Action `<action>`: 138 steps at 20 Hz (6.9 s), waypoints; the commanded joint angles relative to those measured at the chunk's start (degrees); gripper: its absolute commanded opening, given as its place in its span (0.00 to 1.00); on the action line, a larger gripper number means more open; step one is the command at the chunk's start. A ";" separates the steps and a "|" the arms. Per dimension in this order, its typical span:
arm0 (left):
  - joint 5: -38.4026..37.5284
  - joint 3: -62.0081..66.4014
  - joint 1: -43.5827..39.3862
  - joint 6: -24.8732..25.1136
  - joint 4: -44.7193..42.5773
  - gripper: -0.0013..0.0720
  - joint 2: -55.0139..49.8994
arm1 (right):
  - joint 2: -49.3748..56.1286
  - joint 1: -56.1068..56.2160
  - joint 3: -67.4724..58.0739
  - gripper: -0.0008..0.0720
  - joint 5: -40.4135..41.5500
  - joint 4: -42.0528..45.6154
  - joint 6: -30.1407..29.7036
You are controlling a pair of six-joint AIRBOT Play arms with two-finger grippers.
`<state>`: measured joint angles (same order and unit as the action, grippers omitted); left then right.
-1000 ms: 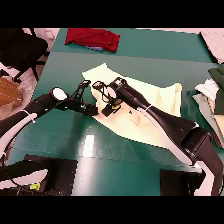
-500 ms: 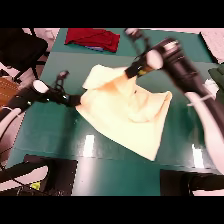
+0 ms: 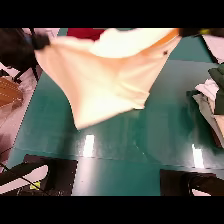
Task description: Fold the shirts.
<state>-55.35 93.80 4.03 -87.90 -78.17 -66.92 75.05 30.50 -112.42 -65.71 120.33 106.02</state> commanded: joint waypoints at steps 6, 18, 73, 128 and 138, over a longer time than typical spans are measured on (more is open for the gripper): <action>-11.32 28.72 -1.53 -3.21 -4.44 0.05 2.91 | -16.90 -0.50 -0.02 0.04 -1.64 5.31 1.09; -18.40 27.74 -3.34 -4.24 -3.06 0.05 17.44 | -35.65 -0.48 4.59 0.04 -17.11 -8.20 3.50; -11.93 -38.10 2.97 2.47 14.99 0.89 1.51 | 7.32 -56.92 44.78 0.67 -2.84 -74.25 -35.45; -5.07 -53.70 3.17 -0.02 20.44 0.05 12.81 | 5.64 -55.74 60.61 0.85 -1.33 -74.27 -34.18; -4.02 -51.58 3.17 -1.36 16.22 0.05 12.81 | 9.20 -53.13 57.77 0.85 -4.20 -72.54 -32.33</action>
<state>-59.96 42.02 7.16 -88.86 -61.06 -54.15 83.85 -24.32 -54.37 -68.36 46.78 73.38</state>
